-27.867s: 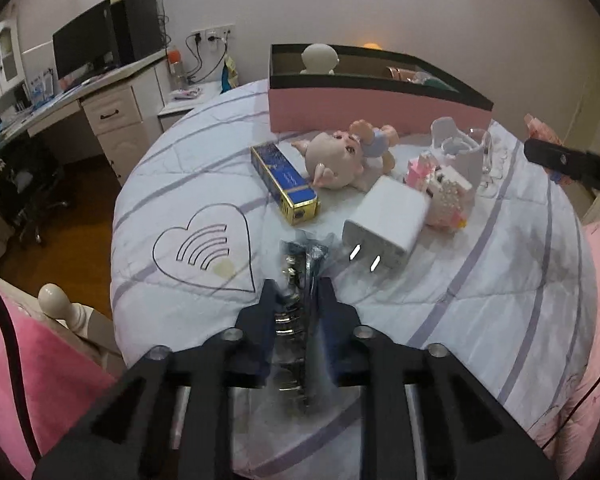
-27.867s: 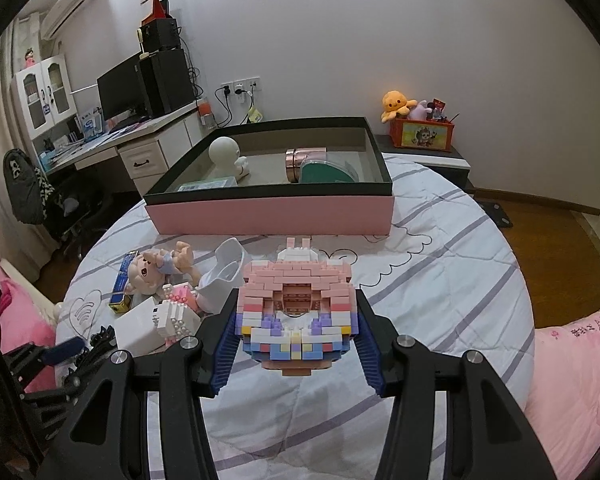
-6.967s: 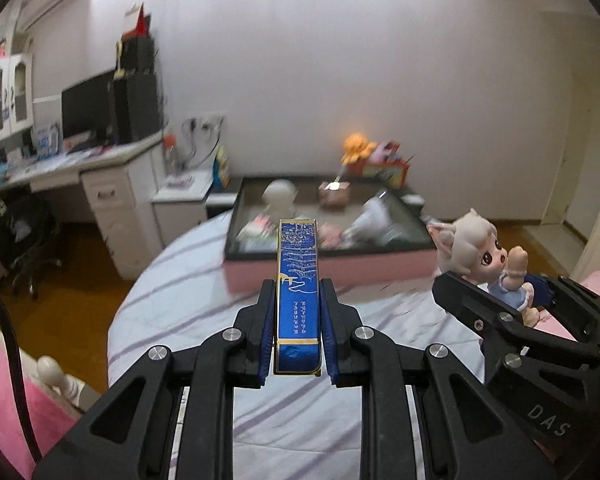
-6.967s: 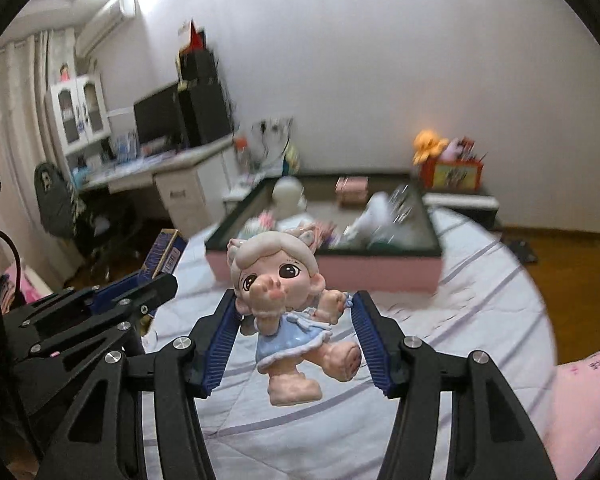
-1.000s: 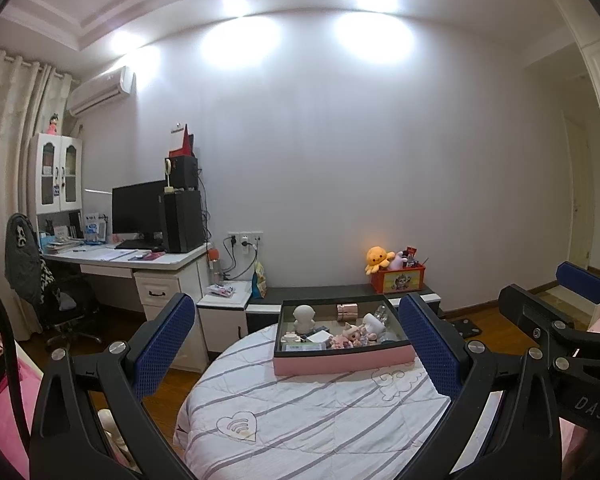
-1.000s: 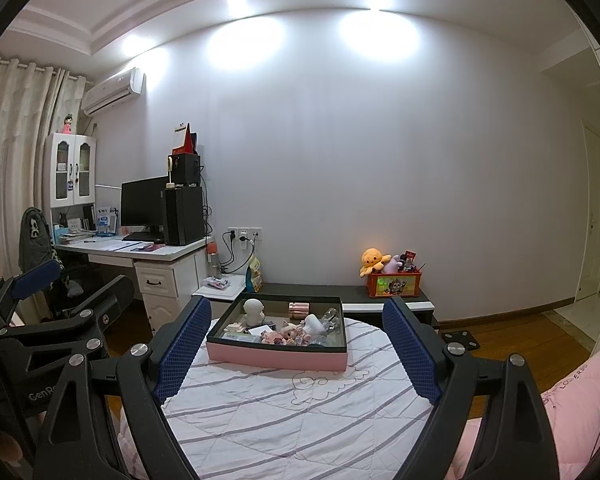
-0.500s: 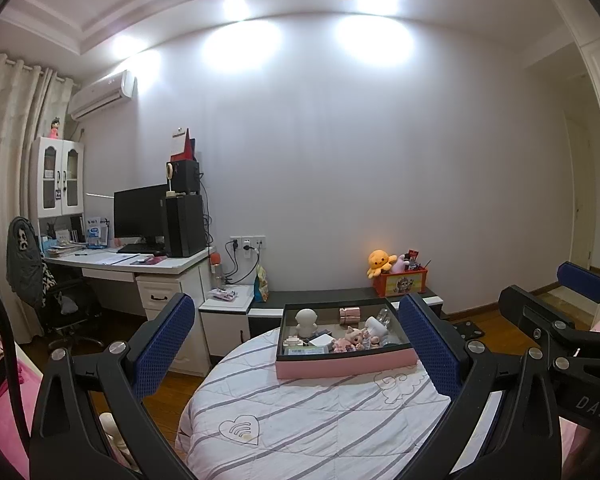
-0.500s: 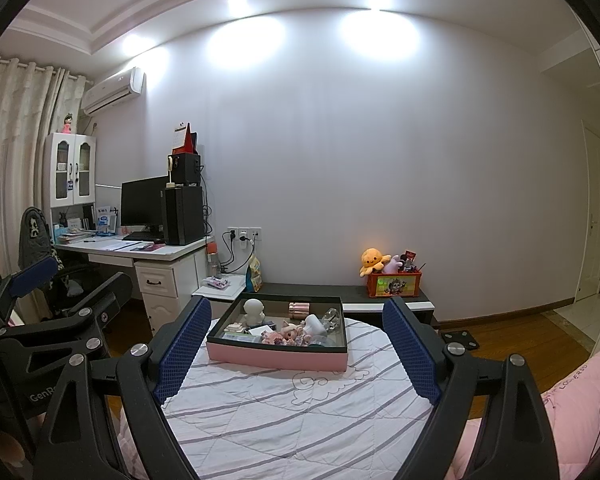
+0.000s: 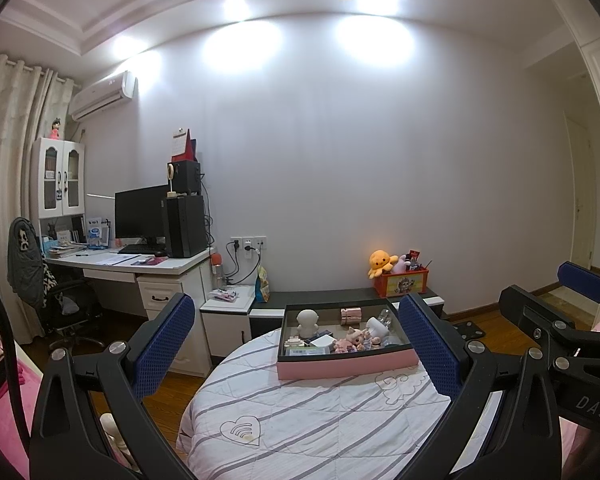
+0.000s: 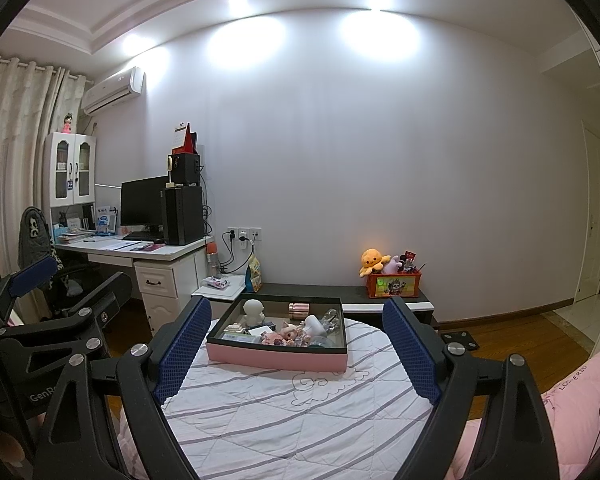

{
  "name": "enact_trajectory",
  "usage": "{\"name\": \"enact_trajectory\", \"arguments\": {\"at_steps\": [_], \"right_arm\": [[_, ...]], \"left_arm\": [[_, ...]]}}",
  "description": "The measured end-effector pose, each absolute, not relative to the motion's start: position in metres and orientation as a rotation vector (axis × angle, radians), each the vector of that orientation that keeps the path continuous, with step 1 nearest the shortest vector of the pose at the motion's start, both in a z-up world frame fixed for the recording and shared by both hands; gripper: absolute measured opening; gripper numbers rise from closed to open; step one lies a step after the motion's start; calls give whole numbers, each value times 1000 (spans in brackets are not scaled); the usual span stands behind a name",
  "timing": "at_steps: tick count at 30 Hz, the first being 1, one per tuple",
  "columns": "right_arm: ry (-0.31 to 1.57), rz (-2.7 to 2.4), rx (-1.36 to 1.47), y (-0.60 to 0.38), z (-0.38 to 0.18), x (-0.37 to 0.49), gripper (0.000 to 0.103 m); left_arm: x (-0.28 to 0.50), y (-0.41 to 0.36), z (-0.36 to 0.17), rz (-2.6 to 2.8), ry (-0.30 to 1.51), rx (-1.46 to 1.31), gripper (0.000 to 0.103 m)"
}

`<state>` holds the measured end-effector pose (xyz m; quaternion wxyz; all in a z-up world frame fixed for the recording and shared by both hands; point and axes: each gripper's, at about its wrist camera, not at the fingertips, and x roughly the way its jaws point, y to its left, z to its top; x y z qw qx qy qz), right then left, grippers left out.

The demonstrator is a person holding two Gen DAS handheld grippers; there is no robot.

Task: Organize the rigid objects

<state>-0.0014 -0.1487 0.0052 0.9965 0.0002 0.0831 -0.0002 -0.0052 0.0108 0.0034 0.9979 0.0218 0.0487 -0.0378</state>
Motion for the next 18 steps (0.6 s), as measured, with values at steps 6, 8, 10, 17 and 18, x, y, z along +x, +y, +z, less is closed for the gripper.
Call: {"name": "enact_trajectory", "arguments": {"at_steps": [6,8,10,17,18], "right_arm": [[165,-2,-2,-148,6,-2,89],[165,-3,-3,-148,6,-2,89],[165,-3,-3,-148,6,-2,89],[165,-3,-2,-148,6,-2,89],[165,-3,-2,-148,6,-2,89]], "left_arm": [[-5,11,3,-75,96,44,103],[-5,11,3,-76,97,43,103],[-5,11,3,-76,97,43,103],[-5,11,3,-77,98,43,103],[-6,11,3,-76,98,43,103]]}}
